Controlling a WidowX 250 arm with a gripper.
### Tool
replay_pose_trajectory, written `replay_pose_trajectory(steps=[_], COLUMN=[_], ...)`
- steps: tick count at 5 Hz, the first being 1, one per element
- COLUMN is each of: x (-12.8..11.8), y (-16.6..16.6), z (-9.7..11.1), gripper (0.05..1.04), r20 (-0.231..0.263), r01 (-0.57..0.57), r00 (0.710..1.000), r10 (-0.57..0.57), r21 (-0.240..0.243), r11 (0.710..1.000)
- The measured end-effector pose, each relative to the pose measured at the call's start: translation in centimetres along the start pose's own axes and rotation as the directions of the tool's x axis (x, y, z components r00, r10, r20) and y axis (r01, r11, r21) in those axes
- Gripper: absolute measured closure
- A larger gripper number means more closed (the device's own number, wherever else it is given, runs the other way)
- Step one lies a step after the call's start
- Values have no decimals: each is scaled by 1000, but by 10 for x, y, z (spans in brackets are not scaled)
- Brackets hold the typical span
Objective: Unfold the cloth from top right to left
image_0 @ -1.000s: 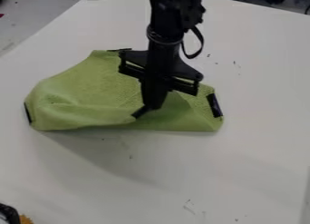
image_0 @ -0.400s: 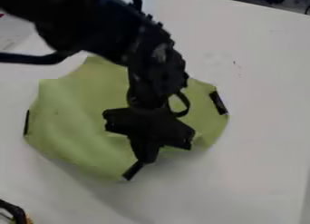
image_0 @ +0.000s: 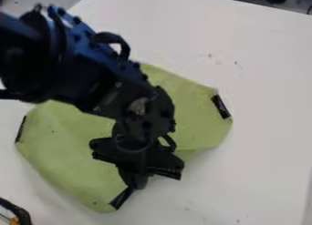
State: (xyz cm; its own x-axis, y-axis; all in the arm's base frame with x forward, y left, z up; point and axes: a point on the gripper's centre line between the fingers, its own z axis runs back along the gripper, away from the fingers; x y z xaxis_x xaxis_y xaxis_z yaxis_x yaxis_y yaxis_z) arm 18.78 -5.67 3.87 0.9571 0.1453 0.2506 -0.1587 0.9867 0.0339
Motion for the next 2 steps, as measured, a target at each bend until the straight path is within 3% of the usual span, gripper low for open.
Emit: replay_pose_trajectory(steps=[1, 2], x=[-1, 1], y=[4, 6], z=[-4, -4], gripper=[828, 571], r20=[-3, -1], r01=[14, 22], r00=[1000, 1000], r10=[-14, -22], r21=[-16, -27], r11=[1000, 999])
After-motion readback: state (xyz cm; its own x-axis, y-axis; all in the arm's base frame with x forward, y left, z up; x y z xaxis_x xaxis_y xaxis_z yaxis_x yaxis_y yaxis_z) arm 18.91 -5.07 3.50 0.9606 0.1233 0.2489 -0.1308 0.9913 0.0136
